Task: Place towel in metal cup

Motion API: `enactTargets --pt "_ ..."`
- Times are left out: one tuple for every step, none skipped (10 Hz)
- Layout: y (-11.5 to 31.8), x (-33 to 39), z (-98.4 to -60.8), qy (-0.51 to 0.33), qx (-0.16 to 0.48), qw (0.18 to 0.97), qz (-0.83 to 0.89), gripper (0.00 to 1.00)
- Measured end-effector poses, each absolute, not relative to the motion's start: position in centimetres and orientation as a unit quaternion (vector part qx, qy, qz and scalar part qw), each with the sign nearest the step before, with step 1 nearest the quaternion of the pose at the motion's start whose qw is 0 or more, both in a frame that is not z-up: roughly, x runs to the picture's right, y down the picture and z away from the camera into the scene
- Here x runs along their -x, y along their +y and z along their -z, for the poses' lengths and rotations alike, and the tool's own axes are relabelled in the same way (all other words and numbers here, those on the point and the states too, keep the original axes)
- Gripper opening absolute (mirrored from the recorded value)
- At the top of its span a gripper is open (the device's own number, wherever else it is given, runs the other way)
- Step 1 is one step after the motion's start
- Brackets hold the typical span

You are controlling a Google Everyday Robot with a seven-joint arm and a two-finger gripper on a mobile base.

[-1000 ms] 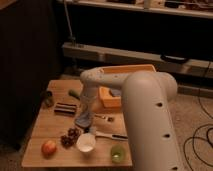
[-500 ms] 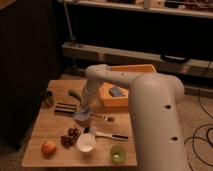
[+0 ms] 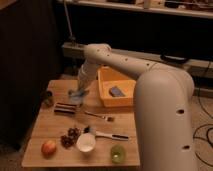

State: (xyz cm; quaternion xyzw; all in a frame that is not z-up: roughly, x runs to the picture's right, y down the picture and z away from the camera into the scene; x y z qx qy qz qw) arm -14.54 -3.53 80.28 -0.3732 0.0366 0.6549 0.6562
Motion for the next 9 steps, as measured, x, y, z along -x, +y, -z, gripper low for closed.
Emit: enactTargets --pt "-5.6 15.7 -78.6 0.012 0.361 0.666 -0.652 0.0" --pt "-7.7 17.1 -76.8 -0.019 0.344 0.679 -0.648 0.0" --pt "-9.1 18.5 -75.8 -0.043 0.329 0.691 -0.642 0.0" --pt "-10.2 20.4 -74.9 -0.071 0.317 0.702 -0.634 0.0" --pt "-11.1 22.6 -74.1 -0.1 0.308 0.71 -0.626 0.0" --pt "-11.5 23.1 -74.0 -0.112 0.3 0.714 -0.622 0.0" --pt "-11.6 23.7 -74.1 -0.126 0.293 0.718 -0.619 0.0" --pt "-11.0 25.0 -74.7 -0.139 0.289 0.725 -0.61 0.0" --pt "-10.5 26.0 -75.2 -0.147 0.287 0.729 -0.604 0.0"
